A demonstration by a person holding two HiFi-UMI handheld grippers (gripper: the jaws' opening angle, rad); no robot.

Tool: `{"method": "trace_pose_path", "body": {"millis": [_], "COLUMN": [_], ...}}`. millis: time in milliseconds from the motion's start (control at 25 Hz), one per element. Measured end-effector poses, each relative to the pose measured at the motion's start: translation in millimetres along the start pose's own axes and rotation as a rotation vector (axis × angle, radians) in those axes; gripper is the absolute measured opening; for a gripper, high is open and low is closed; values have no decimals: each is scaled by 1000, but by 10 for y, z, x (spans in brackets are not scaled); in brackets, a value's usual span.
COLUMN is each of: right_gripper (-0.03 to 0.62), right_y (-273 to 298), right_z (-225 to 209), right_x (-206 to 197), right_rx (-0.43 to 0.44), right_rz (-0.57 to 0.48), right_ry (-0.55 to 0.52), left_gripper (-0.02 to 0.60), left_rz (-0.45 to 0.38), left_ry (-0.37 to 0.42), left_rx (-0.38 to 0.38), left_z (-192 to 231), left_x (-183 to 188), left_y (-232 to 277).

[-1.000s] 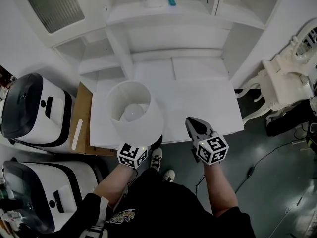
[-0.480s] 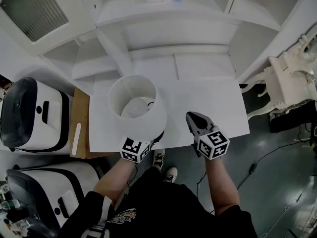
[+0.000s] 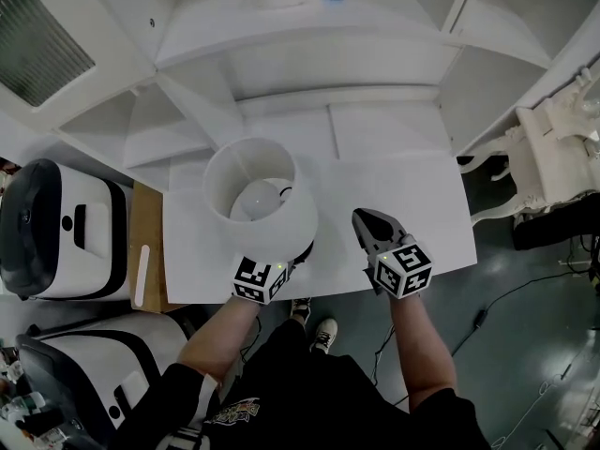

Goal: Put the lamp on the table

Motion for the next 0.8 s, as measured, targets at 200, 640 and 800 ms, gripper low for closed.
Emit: {"method": "trace_pose_path", "body": {"millis": [200,640,800], "right_gripper": [25,26,25], "right_y": [175,513,631], "right_z": [-111,-282,-336], "right_x": [-7,63,79], "right_rx": [0,15,12], "right_rz": [9,38,42], "right_ry": [8,-19,-11], "left_gripper": [117,117,117], "left_rz": [-3,-10,-12], "left_ry": [0,-6,-6], "left_rx": [1,5,8], "left_z": [137,436,566], "left_x": [-10,-7,-14], "left_y": [193,519,649]}}
Point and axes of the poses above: the fingertips, and each gripper's own axes: y forward along the fingers, z to its left, x out of its top, the point moved 7 cm from there along -y, backward along the fingers, and after that the axes turned 4 degrees about -x, right-handed, at the moved point
